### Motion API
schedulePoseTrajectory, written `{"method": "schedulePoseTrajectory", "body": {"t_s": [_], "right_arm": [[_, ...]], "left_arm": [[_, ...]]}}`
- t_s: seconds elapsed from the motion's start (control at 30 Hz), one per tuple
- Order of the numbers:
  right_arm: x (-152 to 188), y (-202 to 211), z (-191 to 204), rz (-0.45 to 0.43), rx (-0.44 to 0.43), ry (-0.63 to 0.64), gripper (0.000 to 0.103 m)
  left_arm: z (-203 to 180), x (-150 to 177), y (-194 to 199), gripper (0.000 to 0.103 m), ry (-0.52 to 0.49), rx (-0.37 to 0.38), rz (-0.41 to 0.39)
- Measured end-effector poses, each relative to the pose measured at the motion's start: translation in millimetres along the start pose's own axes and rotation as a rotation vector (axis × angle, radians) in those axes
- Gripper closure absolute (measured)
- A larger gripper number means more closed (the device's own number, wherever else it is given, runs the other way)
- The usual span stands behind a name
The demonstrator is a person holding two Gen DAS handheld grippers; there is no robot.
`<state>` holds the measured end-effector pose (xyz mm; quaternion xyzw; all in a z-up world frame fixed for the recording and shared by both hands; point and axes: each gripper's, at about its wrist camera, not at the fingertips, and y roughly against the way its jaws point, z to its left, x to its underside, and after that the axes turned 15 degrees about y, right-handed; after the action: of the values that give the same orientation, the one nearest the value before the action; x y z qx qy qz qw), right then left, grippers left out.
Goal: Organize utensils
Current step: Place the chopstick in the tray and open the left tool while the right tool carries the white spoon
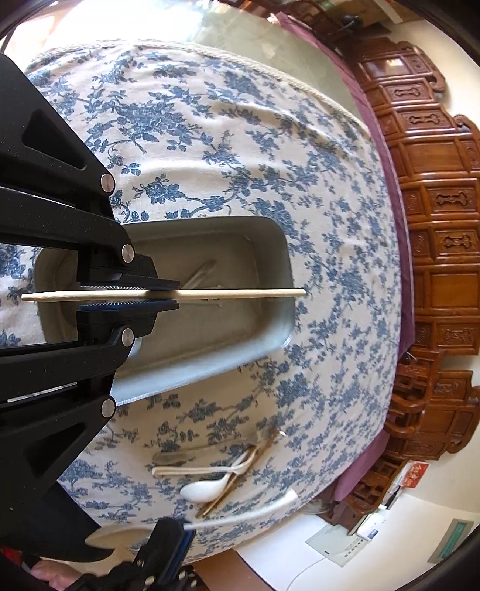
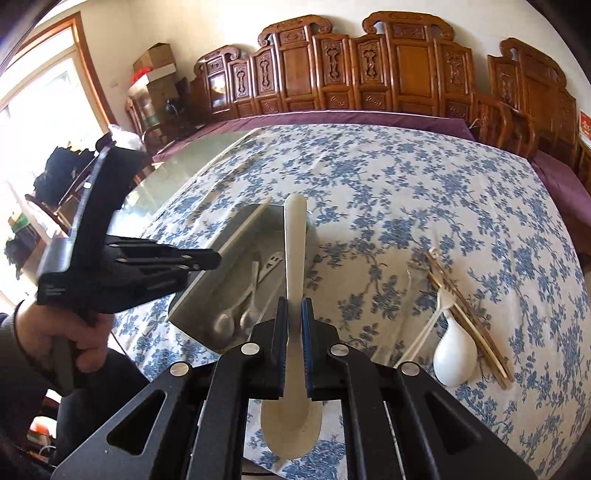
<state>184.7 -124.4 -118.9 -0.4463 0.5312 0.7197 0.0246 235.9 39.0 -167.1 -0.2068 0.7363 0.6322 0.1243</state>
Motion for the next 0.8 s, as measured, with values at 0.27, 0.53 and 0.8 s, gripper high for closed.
{"method": "schedulePoseTrajectory", "body": {"t_s": [0.27,0.53,0.8], "right_arm": [[-15.7,-11.2,6.7,0.023,-0.033,0.015,0.094],[-22.5,-18.6,5.6,0.03,-0.046,0.008,0.094],[-24.9,-40.2,3.3,0.053,-0.069,-0.02,0.094]], "left_arm": [[9.8,2.1,-25.9,0.099,0.003,-0.011,0.061],[15.5,-4.6,-36.8,0.099,0.013,-0.012,0.06],[21.6,-9.4,-43.1,0.099,0.024,-0.012,0.066]]}}
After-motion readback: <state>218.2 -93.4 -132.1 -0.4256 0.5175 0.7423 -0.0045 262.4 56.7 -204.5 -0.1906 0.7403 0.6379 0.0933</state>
